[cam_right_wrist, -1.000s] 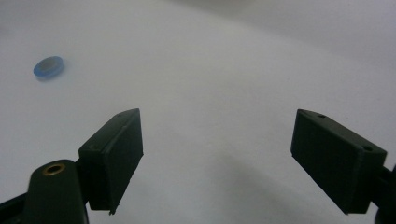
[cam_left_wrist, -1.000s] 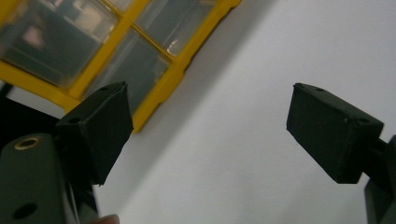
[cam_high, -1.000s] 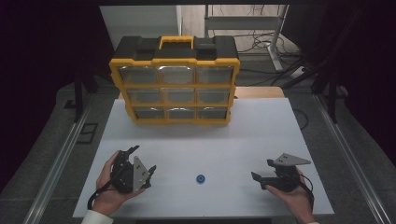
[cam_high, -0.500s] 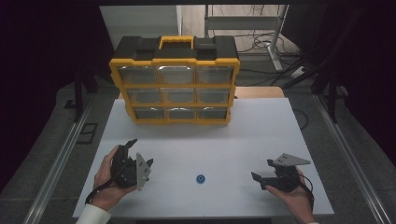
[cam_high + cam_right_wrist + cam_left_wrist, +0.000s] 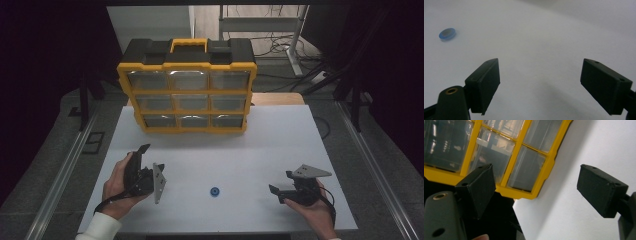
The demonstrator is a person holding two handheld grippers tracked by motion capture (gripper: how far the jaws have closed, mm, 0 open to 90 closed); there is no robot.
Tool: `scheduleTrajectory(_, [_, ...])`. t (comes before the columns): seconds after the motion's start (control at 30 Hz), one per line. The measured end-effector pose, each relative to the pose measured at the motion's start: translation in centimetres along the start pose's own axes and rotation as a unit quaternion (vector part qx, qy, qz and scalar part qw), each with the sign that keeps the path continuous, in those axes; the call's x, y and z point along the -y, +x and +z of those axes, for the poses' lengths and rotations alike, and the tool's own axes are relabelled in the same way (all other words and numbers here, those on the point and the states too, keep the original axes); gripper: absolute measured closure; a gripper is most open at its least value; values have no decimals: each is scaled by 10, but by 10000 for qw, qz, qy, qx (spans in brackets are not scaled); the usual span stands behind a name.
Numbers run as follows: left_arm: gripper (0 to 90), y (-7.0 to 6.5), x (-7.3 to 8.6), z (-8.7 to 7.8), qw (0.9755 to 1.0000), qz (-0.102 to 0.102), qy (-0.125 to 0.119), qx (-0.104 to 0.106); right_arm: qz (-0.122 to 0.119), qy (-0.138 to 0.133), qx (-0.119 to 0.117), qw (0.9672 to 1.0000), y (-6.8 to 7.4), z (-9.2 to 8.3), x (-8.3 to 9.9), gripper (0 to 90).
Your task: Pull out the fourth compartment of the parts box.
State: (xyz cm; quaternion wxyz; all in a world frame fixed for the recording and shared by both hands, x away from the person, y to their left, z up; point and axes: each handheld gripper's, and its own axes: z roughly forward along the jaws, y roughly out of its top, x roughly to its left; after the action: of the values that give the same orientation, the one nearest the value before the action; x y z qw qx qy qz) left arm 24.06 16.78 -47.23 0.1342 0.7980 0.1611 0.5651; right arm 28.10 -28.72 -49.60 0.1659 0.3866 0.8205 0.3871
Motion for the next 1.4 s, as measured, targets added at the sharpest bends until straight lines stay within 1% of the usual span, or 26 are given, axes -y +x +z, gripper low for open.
scheduleTrajectory(0.1, [152, 2, -2, 3, 10000, 39, 2, -21, 9, -1, -6, 10000, 0, 0, 0, 166])
scheduleTrajectory(0.27, [152, 6, -3, 10, 10000, 31, 24, -30, -12, 0, -8, 10000, 0, 1, 0, 165])
scheduleTrajectory(0.3, [151, 6, -3, 11, 10000, 3, 32, -20, 3, -1, -6, 10000, 0, 0, 0, 165])
scheduleTrajectory(0.43, [146, 8, -4, 16, 9998, 170, 101, -51, 3, -19, 10, 10000, 0, 0, 0, 166])
scheduleTrajectory(0.6, [140, 12, -6, 23, 9998, 175, 76, -72, -1, -28, 31, 10000, 0, 0, 0, 167])
scheduleTrajectory(0.63, [139, 13, -7, 24, 9996, 230, 108, -77, -4, -21, 36, 10000, 0, 0, 0, 167])
scheduleTrajectory(0.67, [137, 15, -7, 28, 9997, 202, 134, -82, -4, -23, 48, 10000, 0, 0, 0, 168])
scheduleTrajectory(0.7, [137, 15, -7, 28, 9997, 202, 134, -82, -4, -23, 48, 10000, 0, 0, 0, 168])
scheduleTrajectory(0.73, [137, 16, -8, 32, 9998, 157, 125, -94, -21, -36, 61, 10000, 0, 0, 0, 169])
scheduleTrajectory(0.77, [135, 17, -9, 34, 9996, 198, 158, -97, -31, -53, 72, 10000, 0, 0, 0, 170])
scheduleTrajectory(0.8, [133, 18, -11, 37, 9997, 169, 148, -94, -28, -63, 77, 9999, 0, -1, 0, 170])
scheduleTrajectory(0.87, [130, 20, -13, 41, 9997, 176, 140, -120, -27, -75, 91, 9999, 0, -1, 0, 171])
scheduleTrajectory(0.93, [129, 23, -14, 44, 9994, 241, 174, -155, -27, -76, 94, 9999, 0, -1, 0, 170])
scheduleTrajectory(0.97, [129, 23, -14, 45, 9995, 218, 183, -158, -31, -78, 96, 9999, 0, -2, 0, 170])
scheduleTrajectory(1.0, [130, 25, -13, 49, 9996, 134, 220, -149, -27, -84, 101, 9999, 0, -2, 0, 170])
scheduleTrajectory(1.07, [129, 25, -12, 51, 9995, 135, 246, -161, -28, -82, 100, 9999, -1, -2, 0, 170])
scheduleTrajectory(1.13, [129, 26, -11, 57, 9994, 81, 285, -176, -36, -76, 99, 9999, 0, -2, 0, 170])
scheduleTrajectory(1.2, [131, 27, -11, 61, 9993, 111, 304, -206, -38, -74, 101, 9999, 0, -1, 0, 170])
scheduleTrajectory(1.27, [131, 27, -12, 63, 9993, 84, 295, -206, -39, -74, 103, 9999, 0, -1, 0, 170])
scheduleTrajectory(1.4, [131, 30, -14, 69, 9991, 186, 297, -246, -38, -70, 108, 9999, 0, -1, 0, 170])
